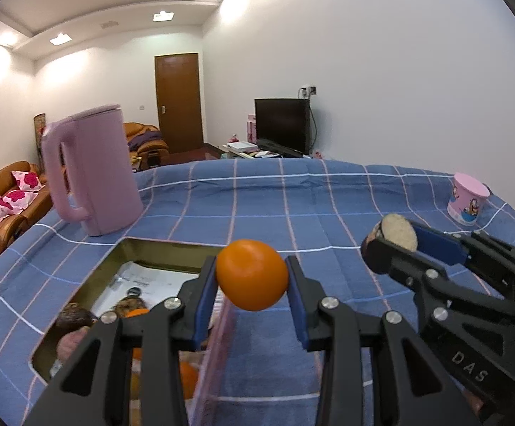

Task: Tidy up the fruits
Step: 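Carry the small orange and the cake over the pink tin with both tools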

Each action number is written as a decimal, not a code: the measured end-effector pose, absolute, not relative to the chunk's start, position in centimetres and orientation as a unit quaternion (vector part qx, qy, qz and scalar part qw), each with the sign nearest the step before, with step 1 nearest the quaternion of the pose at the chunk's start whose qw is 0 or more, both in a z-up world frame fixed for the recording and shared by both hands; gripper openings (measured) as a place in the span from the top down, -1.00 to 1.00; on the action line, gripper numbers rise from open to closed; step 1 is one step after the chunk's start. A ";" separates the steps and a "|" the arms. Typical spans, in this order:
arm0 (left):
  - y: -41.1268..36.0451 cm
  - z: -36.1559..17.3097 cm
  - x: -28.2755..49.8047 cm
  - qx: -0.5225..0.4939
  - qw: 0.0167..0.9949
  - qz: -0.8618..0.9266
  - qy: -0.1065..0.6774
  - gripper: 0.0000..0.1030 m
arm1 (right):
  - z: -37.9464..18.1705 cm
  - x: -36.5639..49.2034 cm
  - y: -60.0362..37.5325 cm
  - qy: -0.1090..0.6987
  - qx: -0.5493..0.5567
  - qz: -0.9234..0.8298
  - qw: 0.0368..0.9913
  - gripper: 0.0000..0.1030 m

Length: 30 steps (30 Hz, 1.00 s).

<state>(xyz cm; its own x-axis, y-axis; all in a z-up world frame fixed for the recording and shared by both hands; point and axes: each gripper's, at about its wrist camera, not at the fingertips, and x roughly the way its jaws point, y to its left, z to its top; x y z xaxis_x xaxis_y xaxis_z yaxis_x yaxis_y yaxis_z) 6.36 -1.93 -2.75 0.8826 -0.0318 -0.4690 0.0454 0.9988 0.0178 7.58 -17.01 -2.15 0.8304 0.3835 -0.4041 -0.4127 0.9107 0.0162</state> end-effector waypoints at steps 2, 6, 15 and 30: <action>-1.3 -2.6 6.0 0.017 0.971 -0.007 0.240 0.24 | -1.9 7.4 -16.2 0.202 -0.037 0.217 0.954 0.28; 0.5 -2.4 5.2 0.009 0.970 0.010 0.244 0.24 | -1.5 7.2 -14.4 0.201 -0.037 0.239 0.949 0.28; 4.2 -2.4 4.1 -0.006 0.967 0.048 0.251 0.24 | -1.3 6.9 -10.8 0.201 -0.039 0.282 0.937 0.28; 7.0 -3.1 2.4 -0.017 0.961 0.071 0.267 0.24 | -1.7 7.0 -6.8 0.209 -0.045 0.326 0.921 0.28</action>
